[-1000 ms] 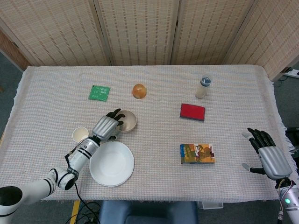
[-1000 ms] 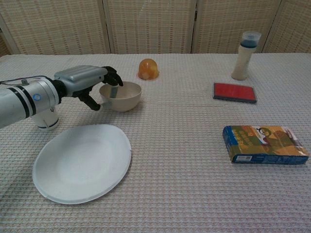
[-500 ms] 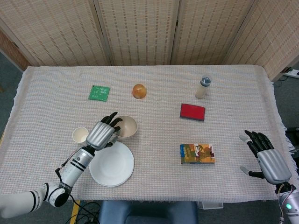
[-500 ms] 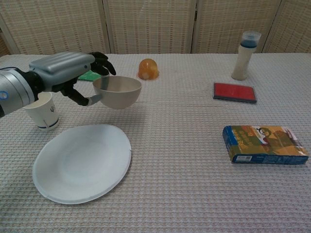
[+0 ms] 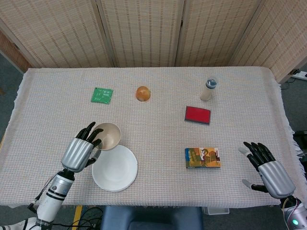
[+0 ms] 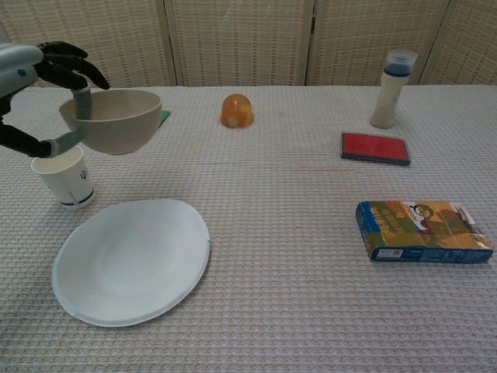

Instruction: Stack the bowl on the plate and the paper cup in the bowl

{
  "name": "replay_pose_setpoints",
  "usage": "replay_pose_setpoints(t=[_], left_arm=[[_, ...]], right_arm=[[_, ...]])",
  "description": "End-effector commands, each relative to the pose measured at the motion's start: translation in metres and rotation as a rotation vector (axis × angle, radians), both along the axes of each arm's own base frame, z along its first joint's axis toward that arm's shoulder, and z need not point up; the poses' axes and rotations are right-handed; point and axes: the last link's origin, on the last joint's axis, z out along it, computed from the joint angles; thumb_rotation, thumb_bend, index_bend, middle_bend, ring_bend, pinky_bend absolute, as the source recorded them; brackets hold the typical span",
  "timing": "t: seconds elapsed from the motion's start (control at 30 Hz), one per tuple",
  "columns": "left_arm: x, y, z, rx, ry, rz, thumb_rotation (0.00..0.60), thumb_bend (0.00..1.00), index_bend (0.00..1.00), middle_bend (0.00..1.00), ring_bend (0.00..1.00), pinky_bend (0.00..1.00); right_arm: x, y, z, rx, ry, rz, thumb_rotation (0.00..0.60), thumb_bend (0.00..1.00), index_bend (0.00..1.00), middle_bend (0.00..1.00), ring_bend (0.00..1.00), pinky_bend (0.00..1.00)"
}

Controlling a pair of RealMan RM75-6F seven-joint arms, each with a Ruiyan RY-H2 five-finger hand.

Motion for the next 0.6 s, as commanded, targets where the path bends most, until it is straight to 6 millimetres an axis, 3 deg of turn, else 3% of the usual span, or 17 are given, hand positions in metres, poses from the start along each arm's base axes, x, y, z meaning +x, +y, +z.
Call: replay_pose_setpoints(t=[0.03, 0.33, 0.6], left_arm=[[-0.006, -0.019, 0.006, 0.022, -0.008, 0.011, 0.600, 0.45, 0.59, 0.25, 0.04, 0.24], [-0.021, -0.052, -0.003, 0.043, -0.025, 0.030, 0.600, 0.45, 0.60, 0.25, 0.04, 0.24], [-0.031, -0.064, -0.022, -0.004, -0.050, 0.043, 0.600, 0.45, 0.60, 0.25, 0.04, 0.24]], right_arm=[[0.001, 0.003, 0.002, -0.004, -0.011, 0.004, 0.600, 0.15, 0.09, 0.03, 0.00, 0.00], [0.000, 0.007, 0.010, -0.015, -0.043, 0.026, 0.600, 0.15, 0.09, 0.03, 0.00, 0.00], [0.000, 0.008, 0.011, -0.011, -0.050, 0.037, 0.600, 0.15, 0.09, 0.03, 0.00, 0.00]])
